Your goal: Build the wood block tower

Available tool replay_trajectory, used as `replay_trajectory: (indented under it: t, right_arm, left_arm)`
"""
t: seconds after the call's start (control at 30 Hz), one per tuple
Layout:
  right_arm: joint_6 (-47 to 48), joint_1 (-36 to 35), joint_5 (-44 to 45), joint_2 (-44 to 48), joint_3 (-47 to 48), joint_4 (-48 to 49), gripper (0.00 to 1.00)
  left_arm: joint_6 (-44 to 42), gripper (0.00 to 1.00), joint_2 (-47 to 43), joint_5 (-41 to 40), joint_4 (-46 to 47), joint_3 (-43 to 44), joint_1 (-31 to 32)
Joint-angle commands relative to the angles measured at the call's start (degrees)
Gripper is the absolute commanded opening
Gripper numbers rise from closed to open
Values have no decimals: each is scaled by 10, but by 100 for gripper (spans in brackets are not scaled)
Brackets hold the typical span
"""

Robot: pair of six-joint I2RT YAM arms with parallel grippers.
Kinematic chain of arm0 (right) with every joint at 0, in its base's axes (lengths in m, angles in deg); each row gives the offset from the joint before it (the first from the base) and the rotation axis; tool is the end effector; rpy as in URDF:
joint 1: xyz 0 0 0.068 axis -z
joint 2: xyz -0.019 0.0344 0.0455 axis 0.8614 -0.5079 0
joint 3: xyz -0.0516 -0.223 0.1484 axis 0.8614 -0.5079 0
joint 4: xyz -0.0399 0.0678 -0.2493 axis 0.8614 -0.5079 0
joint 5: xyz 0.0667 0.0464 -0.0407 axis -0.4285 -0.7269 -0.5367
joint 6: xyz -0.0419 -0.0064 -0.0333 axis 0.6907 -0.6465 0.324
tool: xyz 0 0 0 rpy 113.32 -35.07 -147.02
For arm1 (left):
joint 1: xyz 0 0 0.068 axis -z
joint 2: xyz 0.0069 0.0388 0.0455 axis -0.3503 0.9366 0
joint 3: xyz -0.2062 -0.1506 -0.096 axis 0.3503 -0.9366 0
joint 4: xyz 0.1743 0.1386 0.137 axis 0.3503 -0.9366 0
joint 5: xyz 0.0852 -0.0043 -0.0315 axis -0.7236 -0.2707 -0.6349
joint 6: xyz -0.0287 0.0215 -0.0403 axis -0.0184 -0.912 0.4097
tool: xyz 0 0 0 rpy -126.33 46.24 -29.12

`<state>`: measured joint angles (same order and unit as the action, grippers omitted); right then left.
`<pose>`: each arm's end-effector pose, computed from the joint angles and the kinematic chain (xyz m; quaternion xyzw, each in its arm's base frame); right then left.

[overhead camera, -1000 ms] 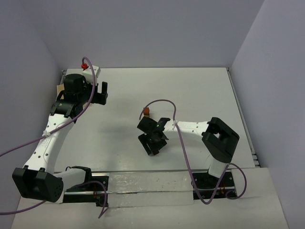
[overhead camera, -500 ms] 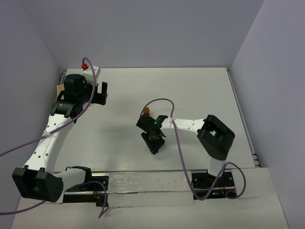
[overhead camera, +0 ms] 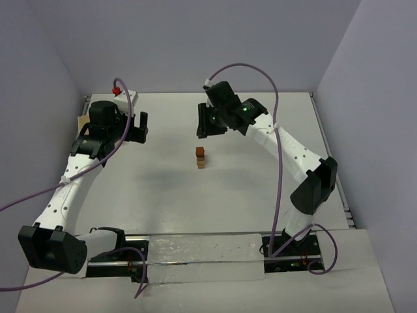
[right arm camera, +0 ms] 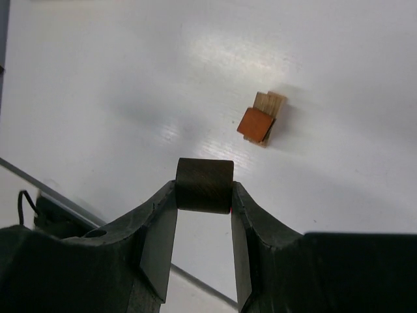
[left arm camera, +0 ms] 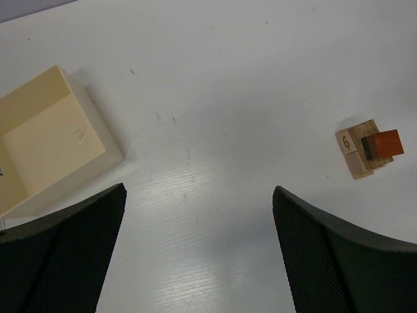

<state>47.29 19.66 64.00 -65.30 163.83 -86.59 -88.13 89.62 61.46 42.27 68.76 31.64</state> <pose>0.2914 0.2456 0.3703 -0.1332 0.9159 0.2249 0.3047 0.2594 -0.0532 0.3579 0.1331 0.8518 -0.0551 0.5037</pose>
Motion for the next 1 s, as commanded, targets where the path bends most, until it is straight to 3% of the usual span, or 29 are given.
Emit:
replay_trajectory:
  t: [0.0, 0.3, 0.97]
  right_arm:
    - [-27, 8, 42, -43, 49, -55, 0]
    - [-58, 10, 51, -126, 86, -70, 0]
    - [-103, 8, 75, -176, 96, -71, 0]
  left_arm:
    - [20, 99, 7, -2, 29, 27, -3]
    - [24, 99, 12, -16, 43, 17, -3]
    - [29, 99, 18, -17, 52, 13, -3]
